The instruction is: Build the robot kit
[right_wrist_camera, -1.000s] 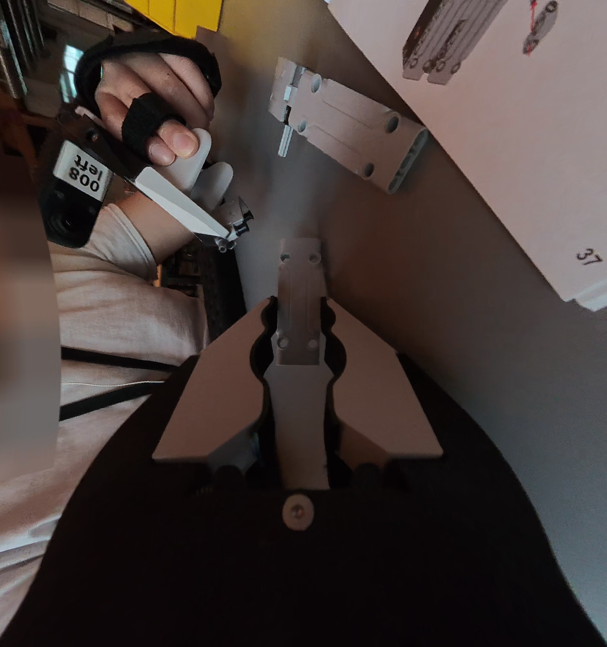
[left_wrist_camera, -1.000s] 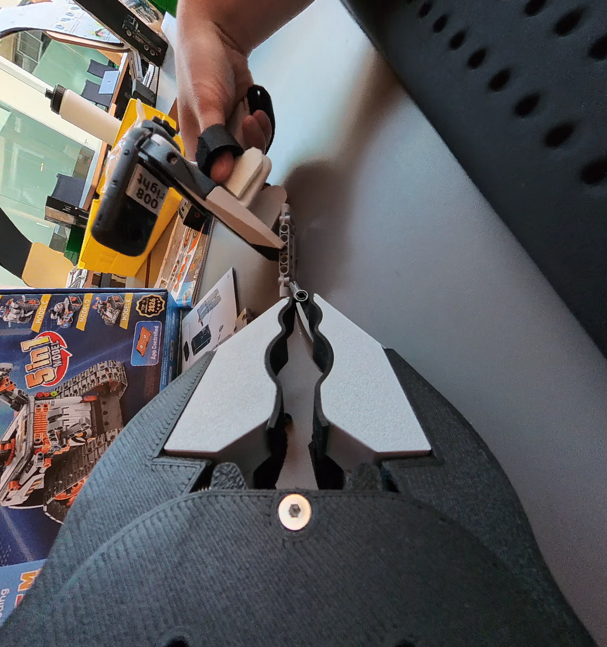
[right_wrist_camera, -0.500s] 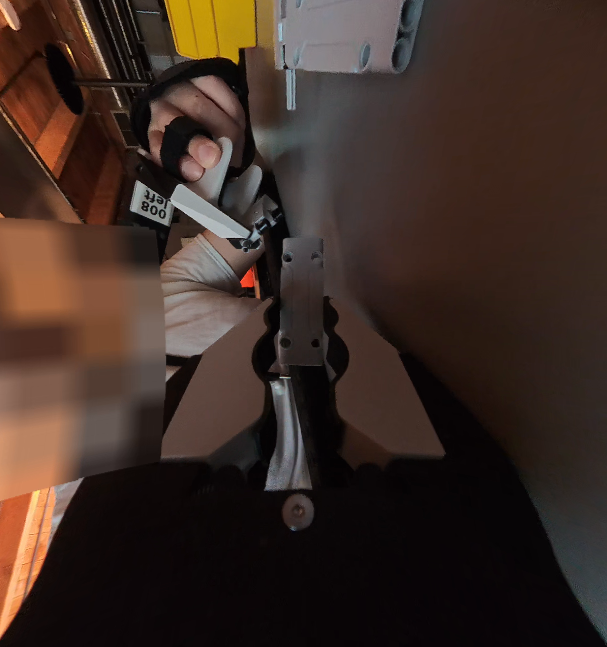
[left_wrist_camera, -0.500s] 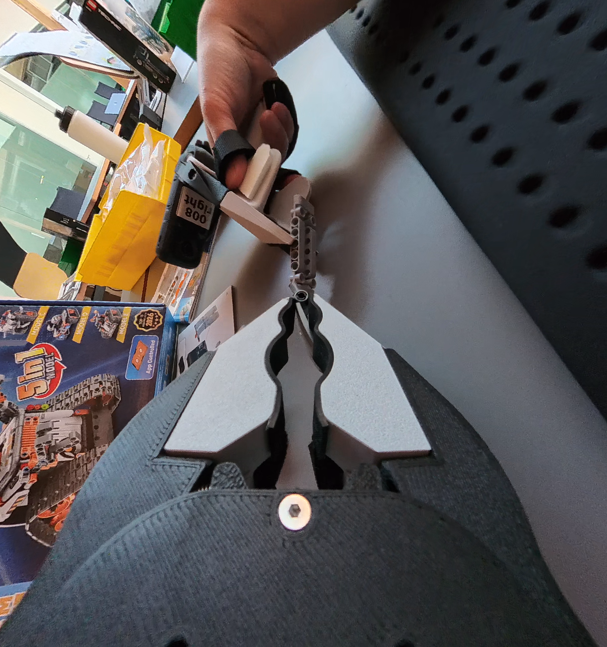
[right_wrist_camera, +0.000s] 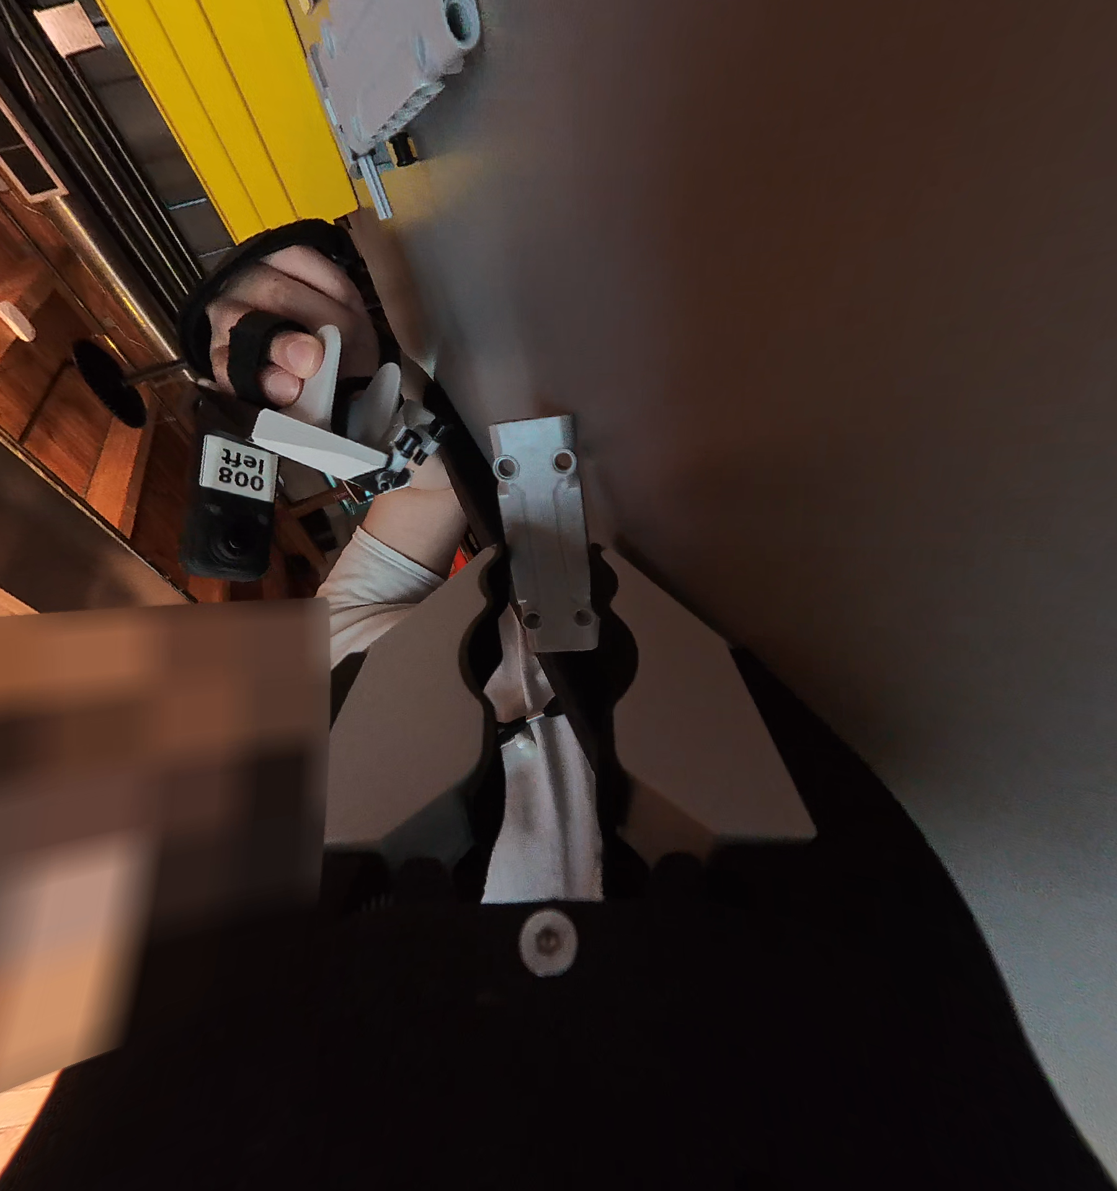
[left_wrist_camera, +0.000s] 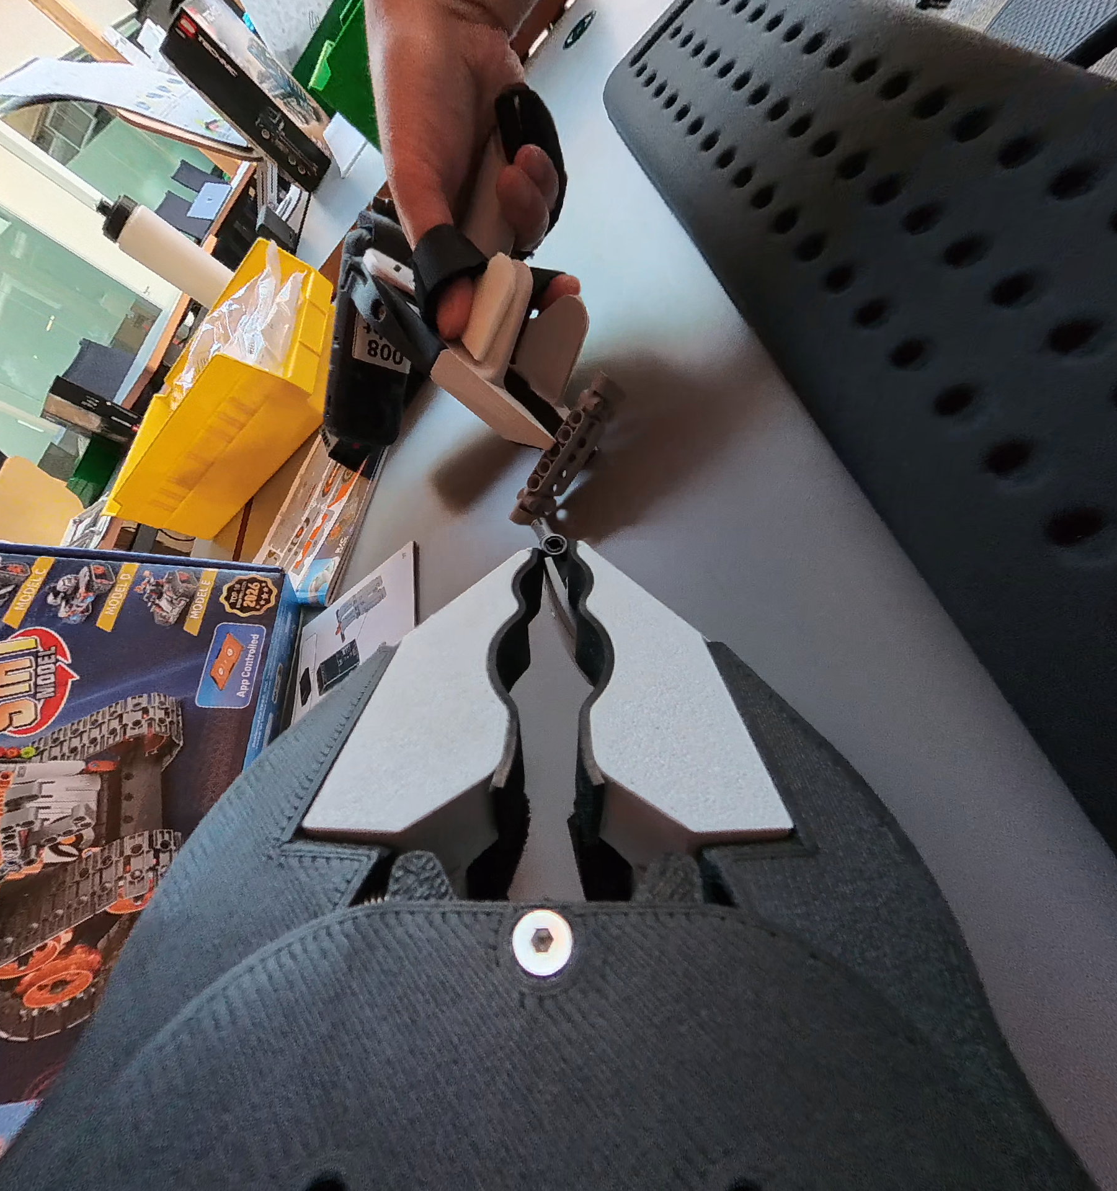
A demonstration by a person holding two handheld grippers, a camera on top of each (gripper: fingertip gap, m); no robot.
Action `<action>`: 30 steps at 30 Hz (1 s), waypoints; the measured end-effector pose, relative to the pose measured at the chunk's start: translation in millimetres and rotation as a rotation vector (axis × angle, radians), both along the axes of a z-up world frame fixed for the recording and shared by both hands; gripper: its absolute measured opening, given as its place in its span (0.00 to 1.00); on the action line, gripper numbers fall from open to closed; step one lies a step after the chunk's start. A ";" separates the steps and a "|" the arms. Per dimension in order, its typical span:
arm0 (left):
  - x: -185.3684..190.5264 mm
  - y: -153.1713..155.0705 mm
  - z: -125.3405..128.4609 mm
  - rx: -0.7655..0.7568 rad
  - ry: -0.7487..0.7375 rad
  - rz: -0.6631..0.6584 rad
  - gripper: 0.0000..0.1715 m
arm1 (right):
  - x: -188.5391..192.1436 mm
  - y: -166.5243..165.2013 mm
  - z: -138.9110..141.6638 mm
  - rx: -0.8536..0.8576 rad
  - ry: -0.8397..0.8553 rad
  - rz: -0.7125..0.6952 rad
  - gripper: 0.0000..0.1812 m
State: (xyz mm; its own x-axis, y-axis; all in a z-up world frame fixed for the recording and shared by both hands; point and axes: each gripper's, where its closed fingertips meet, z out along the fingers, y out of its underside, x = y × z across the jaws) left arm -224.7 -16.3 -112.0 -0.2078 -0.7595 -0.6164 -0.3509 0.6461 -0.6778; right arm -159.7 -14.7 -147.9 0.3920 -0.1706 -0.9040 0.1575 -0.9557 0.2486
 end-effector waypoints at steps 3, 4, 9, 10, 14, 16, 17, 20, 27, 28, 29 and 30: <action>0.9 -3.4 1.3 -0.004 -0.004 -0.010 0.03 | 6.3 -0.7 0.0 0.034 0.014 -0.002 0.13; 1.0 -3.9 1.4 -0.006 -0.004 -0.011 0.03 | 8.6 1.4 -0.1 0.052 0.019 -0.020 0.13; 1.1 -6.3 3.0 -0.010 -0.007 -0.018 0.03 | 15.7 -1.9 2.0 0.178 0.052 -0.020 0.13; 1.3 -7.4 2.9 -0.011 -0.006 -0.021 0.03 | 17.7 -2.8 1.8 0.202 0.050 -0.016 0.13; 2.0 -9.5 0.0 -0.013 0.007 -0.029 0.03 | 27.6 3.5 0.3 0.304 0.005 -0.025 0.13; 2.1 -10.0 0.2 -0.011 0.008 -0.030 0.03 | 31.8 4.2 -0.5 0.432 -0.046 0.036 0.13; 2.1 -10.2 0.9 -0.010 0.006 -0.030 0.03 | 31.0 0.1 -0.3 0.528 -0.061 0.112 0.13; 2.0 -10.0 1.6 -0.010 0.004 -0.030 0.03 | 19.9 -22.2 -3.8 0.725 -0.056 0.349 0.14; 1.2 -7.8 0.2 -0.015 0.009 -0.022 0.03 | -10.5 -41.9 2.5 0.557 0.105 0.485 0.14; 1.2 -7.7 0.7 -0.017 0.007 -0.022 0.03 | -13.5 -41.9 5.4 0.552 0.126 0.494 0.14; 1.1 -7.7 1.0 -0.018 0.005 -0.022 0.03 | -15.8 -41.4 7.5 0.545 0.138 0.505 0.14; 1.1 -7.7 1.2 -0.020 0.004 -0.023 0.03 | -17.9 -40.6 8.9 0.539 0.144 0.520 0.14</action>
State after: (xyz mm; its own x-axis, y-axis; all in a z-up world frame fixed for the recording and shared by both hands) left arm -223.6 -24.0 -110.8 -0.2276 -0.7664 -0.6007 -0.3390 0.6406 -0.6889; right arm -177.6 -55.3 -138.9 0.1733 0.4833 -0.8581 0.6162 -0.7329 -0.2883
